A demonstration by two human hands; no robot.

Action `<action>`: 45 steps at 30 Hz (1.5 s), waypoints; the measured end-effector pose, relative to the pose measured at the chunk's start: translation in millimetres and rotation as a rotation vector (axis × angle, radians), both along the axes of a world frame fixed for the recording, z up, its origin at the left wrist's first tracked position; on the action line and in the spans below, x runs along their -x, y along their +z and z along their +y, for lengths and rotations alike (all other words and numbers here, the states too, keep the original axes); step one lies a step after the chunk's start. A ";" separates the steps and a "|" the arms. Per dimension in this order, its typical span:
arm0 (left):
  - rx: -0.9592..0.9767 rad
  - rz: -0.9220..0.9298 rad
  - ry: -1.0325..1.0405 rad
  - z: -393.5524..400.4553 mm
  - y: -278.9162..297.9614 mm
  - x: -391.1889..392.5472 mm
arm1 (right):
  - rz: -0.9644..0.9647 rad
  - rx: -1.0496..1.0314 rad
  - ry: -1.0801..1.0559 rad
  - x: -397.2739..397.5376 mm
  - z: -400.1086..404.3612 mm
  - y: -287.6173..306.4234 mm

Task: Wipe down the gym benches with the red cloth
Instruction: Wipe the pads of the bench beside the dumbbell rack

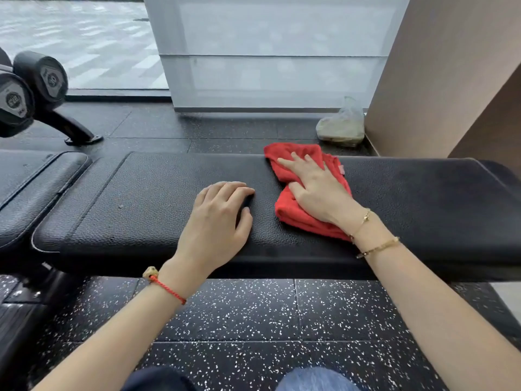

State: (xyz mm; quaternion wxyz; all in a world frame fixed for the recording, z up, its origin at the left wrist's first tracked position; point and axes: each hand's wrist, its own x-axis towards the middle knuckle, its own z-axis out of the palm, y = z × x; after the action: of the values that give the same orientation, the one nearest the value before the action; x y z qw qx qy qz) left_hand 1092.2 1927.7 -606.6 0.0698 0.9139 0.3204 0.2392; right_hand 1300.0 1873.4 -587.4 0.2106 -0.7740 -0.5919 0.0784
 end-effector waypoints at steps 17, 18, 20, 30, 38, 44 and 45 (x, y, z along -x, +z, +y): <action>0.009 0.031 -0.052 -18.9 5.3 -41.4 | 0.024 0.015 -0.291 -74.3 -61.4 -0.9; 0.012 0.032 -0.063 -22.0 4.7 -46.1 | 0.011 0.035 -0.315 -79.5 -50.8 1.1; 0.013 0.037 -0.080 -26.7 3.6 -53.9 | -0.007 0.061 -0.293 -79.7 -33.9 3.1; 0.029 0.031 -0.101 -27.7 0.4 -52.2 | 0.029 -0.043 -0.064 -54.4 -109.0 -3.5; 0.034 0.040 -0.097 -31.6 0.6 -53.6 | 0.015 0.042 -0.488 -148.1 -106.0 -2.7; 0.047 0.039 -0.096 -33.3 1.4 -54.7 | -0.013 0.037 -0.292 -103.2 -63.1 -3.0; 0.048 0.039 -0.098 -33.3 1.7 -54.6 | -0.008 0.020 -0.235 -87.9 -65.3 -3.9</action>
State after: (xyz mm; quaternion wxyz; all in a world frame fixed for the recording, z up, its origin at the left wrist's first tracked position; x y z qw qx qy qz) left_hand 1146.7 1894.4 -604.9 0.0970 0.9310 0.2823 0.2100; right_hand 1387.9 1808.1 -591.3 0.2085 -0.8405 -0.4970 0.0559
